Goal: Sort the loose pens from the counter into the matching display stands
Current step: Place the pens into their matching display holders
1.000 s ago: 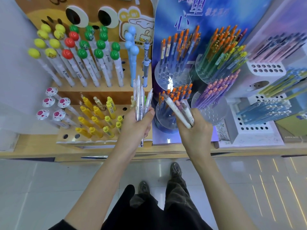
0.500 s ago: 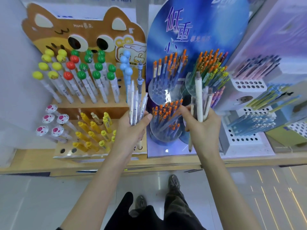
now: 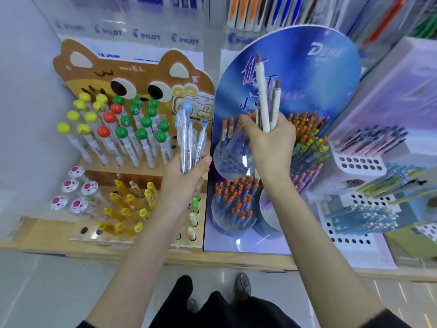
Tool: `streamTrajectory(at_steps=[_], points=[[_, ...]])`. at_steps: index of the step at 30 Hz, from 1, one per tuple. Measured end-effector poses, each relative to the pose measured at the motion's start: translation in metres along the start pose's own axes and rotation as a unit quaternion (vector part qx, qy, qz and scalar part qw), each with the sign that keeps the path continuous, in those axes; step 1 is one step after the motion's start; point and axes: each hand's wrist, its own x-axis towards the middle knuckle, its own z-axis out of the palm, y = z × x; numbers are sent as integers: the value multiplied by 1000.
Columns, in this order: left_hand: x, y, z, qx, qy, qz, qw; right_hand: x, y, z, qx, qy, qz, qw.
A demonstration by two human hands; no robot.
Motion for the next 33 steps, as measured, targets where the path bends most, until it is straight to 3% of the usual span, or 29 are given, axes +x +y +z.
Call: streamTrajectory(at_steps=[20,33], points=[[-4,-6,-5,-19,10,-2,1000,-10,19,11,-29,-47,-25,998],[-4,-4,-10,-13,10,-5,1000,-6,23,-2,10,-13,27,1000]])
